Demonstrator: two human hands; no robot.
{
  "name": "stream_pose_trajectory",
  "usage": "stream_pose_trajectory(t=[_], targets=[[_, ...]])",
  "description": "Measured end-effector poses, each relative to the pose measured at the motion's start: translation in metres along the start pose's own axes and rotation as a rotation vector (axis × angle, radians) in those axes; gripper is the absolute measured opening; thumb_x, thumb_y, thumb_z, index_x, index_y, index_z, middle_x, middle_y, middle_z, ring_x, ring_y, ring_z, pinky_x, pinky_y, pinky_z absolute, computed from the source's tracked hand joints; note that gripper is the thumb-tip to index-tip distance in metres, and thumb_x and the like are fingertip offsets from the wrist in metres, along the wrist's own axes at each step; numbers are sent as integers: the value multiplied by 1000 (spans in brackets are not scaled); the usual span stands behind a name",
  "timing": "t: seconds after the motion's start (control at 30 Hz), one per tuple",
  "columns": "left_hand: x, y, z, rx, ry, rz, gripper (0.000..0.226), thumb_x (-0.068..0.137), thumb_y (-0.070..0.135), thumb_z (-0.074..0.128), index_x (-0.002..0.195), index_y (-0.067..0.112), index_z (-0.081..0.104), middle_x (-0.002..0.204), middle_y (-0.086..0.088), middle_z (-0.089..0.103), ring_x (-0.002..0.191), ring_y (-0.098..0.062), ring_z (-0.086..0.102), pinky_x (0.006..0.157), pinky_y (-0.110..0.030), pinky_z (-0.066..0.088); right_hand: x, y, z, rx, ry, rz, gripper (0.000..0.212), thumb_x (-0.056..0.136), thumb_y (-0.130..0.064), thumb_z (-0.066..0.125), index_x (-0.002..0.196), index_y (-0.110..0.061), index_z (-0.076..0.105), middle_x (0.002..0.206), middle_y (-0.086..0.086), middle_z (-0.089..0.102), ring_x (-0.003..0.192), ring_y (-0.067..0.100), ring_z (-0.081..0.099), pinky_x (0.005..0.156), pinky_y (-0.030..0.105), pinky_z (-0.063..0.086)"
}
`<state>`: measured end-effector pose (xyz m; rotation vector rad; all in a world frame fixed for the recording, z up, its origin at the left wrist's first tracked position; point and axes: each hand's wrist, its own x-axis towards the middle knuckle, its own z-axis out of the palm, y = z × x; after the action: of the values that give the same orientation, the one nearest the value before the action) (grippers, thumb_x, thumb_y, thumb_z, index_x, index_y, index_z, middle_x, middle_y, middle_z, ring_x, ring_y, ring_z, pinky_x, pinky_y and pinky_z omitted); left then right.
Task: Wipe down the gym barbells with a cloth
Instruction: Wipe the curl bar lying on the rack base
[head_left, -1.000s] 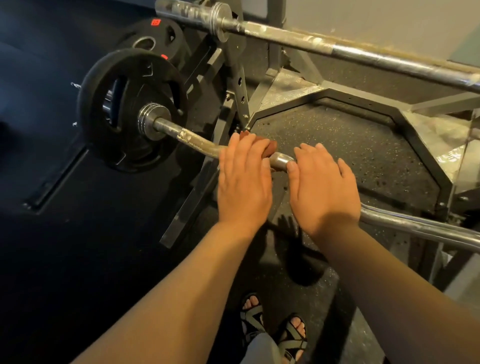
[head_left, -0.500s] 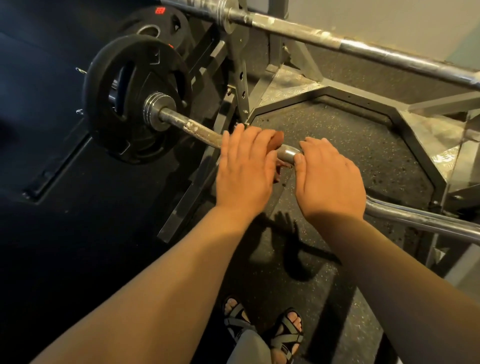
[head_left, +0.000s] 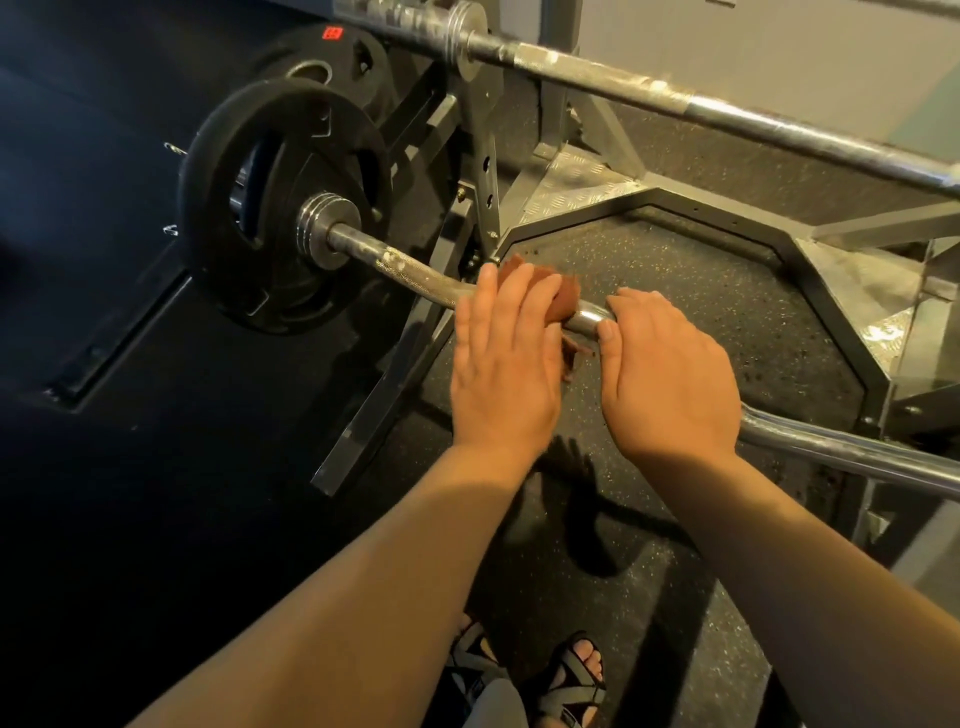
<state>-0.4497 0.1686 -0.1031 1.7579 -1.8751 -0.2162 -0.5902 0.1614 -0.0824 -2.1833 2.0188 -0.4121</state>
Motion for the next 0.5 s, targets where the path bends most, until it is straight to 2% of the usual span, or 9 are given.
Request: stream_pose_trajectory(t=[0.07,0.13,0.17,0.2,0.27,0.33,0.4,0.43,0.5], targets=[[6,3,-4,-35,-7,-34,44,107,28,29,147,20,44,156,0,39,156,-23,13,129,-46,4,-1,-1,-1,-3,6,2,42,109,-36,29,134,-14,54,132,5,60,121,27,57,90,45,49],[27,14,-7,30,-52,-43,33,107,27,34,129,18,56,129,0,56,137,-25,43,123,-45,23,-1,-1,-1,8,11,4,39,109,-35,30,131,-15,55,128,5,61,114,26,59,85,44,49],[42,20,-8,100,-82,-51,27,107,29,37,119,19,59,113,1,59,116,-23,54,111,-41,36,-1,-1,-1,17,16,5,37,109,-35,31,129,-15,55,125,6,62,111,27,60,83,44,50],[56,25,-10,163,-122,-58,26,107,30,38,113,18,60,100,1,58,97,-21,56,95,-38,43,-1,0,-1,22,19,3,35,109,-34,31,126,-14,55,121,6,62,108,27,60,81,44,50],[74,27,-13,232,-183,-49,28,106,32,37,108,17,60,89,1,53,82,-19,51,78,-37,41,-1,0,-1,23,18,-5,34,110,-34,31,124,-15,55,118,6,62,106,28,60,80,44,49],[65,23,-8,196,-132,-5,25,106,30,40,106,18,62,92,0,58,88,-21,56,83,-37,43,-1,0,-1,17,24,-3,34,109,-34,32,124,-14,56,118,6,62,106,28,60,79,44,49],[35,16,0,74,-63,64,25,105,25,44,121,18,61,120,-2,60,123,-26,53,110,-46,38,-1,0,-1,9,29,3,34,109,-34,31,122,-16,55,115,5,62,102,27,60,77,43,49],[18,13,2,29,-58,75,34,106,24,43,137,18,54,142,-3,51,144,-27,36,121,-52,25,-1,0,-1,5,29,2,34,109,-35,29,121,-17,55,114,4,61,99,26,60,75,43,49],[-6,5,3,-9,-92,56,51,108,28,39,158,21,30,166,-2,22,158,-25,0,128,-51,4,-1,-1,-2,1,23,1,35,109,-37,26,120,-19,54,111,1,60,95,23,60,75,43,50]])
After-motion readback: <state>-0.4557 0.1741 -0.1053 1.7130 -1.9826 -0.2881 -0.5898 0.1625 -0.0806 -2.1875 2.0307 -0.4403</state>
